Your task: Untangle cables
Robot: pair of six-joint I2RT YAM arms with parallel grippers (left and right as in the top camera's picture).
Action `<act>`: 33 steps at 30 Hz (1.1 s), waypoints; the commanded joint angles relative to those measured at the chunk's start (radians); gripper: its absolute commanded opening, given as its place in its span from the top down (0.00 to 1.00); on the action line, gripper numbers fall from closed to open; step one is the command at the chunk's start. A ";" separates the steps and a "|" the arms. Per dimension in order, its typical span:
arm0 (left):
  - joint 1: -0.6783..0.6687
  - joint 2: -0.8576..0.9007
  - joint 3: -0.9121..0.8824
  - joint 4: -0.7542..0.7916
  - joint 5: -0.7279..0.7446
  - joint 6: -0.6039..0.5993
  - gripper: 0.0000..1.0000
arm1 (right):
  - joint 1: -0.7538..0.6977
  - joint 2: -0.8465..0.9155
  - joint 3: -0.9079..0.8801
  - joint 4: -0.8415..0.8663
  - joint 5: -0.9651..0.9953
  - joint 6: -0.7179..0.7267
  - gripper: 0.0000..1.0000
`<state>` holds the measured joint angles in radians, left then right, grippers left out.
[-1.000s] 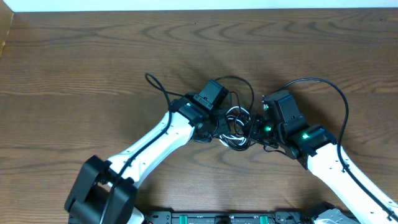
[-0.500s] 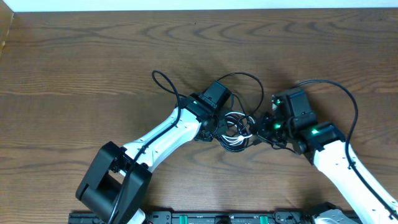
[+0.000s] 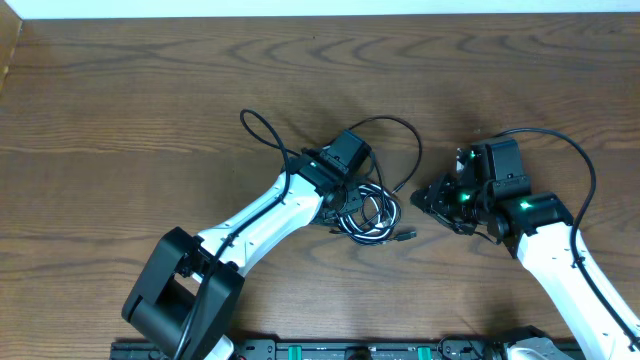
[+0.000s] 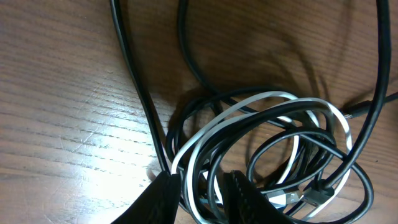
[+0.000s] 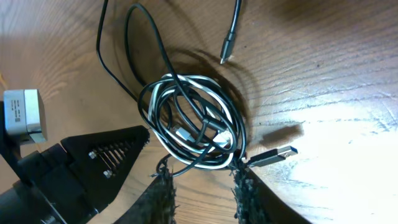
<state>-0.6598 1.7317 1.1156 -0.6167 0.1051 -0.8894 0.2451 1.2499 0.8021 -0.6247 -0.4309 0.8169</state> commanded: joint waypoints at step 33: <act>0.138 0.011 0.000 -0.108 -0.061 0.006 0.22 | 0.403 0.305 0.000 0.093 0.216 0.447 0.87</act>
<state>-0.5243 1.7317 1.1156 -0.7174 0.0467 -0.8894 0.6445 1.5185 0.8021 -0.5678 -0.2375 1.1892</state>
